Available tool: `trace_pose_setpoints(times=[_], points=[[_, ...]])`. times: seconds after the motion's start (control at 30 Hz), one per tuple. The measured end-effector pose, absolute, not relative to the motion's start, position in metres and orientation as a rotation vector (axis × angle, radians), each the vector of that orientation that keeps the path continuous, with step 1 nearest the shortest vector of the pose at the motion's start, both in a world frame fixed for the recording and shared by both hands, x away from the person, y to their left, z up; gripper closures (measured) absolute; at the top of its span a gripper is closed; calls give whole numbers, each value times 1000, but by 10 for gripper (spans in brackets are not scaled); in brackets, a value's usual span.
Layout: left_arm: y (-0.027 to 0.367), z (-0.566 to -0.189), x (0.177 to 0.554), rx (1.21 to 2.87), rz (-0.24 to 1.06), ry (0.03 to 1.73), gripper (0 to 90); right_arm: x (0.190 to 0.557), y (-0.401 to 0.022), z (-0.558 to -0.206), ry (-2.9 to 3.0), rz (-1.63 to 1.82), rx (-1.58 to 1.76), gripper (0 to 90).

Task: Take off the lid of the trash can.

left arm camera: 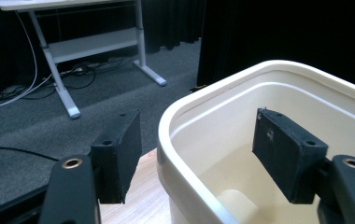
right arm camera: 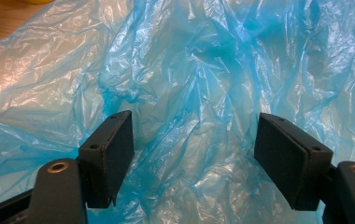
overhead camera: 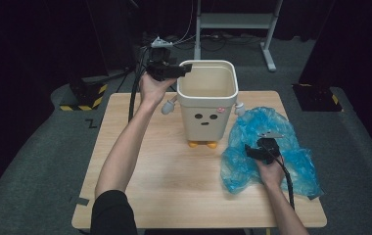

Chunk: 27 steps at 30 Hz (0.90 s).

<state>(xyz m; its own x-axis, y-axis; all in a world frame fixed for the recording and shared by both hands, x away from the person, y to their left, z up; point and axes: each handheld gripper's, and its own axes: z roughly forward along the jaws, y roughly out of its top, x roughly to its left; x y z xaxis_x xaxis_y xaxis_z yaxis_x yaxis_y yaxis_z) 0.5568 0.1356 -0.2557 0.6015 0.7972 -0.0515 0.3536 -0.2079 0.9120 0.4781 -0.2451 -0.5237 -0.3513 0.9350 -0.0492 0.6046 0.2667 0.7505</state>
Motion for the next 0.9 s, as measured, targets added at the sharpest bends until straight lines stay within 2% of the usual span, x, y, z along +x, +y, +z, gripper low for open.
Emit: trace_pose_setpoints(times=[0.53, 0.9], points=[[131, -266, 577, 1806, 549, 1022, 460, 478, -244, -524, 2047, 887, 1392, 285], [128, -271, 581, 1795, 550, 1019, 617, 477, -244, -524, 2046, 888, 1392, 286]])
